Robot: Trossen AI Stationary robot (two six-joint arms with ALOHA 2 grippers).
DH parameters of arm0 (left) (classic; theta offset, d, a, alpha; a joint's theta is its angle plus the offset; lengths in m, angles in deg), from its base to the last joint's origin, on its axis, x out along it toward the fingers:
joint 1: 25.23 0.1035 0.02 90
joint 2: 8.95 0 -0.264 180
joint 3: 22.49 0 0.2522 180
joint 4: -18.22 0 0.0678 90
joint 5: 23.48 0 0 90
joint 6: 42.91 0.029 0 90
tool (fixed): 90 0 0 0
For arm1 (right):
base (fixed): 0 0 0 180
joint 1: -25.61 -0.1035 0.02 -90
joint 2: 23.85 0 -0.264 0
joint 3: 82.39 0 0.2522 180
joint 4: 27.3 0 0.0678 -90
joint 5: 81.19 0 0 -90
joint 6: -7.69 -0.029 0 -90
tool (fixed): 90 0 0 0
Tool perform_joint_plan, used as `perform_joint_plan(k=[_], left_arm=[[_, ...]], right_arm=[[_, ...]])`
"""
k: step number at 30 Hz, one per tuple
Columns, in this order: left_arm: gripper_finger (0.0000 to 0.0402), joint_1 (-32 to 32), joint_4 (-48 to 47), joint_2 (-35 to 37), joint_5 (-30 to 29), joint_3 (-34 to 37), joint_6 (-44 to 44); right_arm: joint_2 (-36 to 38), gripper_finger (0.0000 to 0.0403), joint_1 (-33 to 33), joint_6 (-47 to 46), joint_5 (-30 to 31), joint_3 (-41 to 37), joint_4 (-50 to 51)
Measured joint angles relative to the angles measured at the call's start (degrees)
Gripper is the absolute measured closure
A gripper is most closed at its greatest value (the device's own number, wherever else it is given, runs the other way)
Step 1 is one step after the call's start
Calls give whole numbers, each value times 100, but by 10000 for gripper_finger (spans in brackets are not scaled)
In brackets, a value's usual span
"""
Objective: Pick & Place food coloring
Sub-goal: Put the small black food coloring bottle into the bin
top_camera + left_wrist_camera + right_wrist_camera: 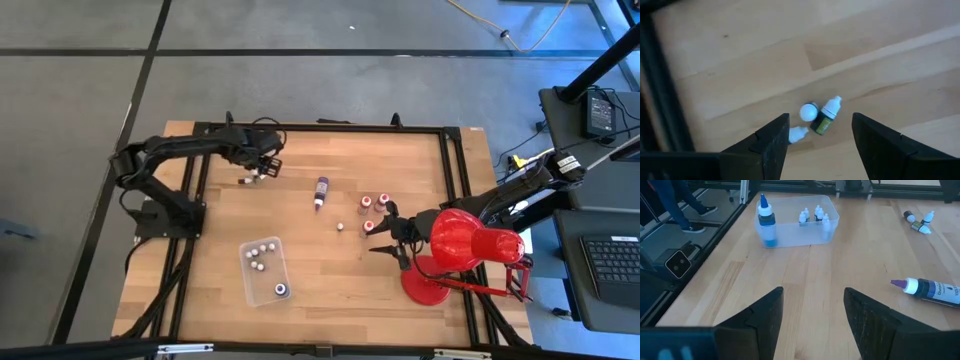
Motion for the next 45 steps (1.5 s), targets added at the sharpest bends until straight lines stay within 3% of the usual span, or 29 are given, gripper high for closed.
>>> perform_joint_plan(k=[19, 45], left_arm=[[215, 504, 23, -1155, 412, 4, 161], [304, 507, 45, -1249, 398, 4, 474]], right_arm=[[-1, 192, 1, -6, 2, 0, 149], [-2, 192, 0, 2, 2, 0, 198]])
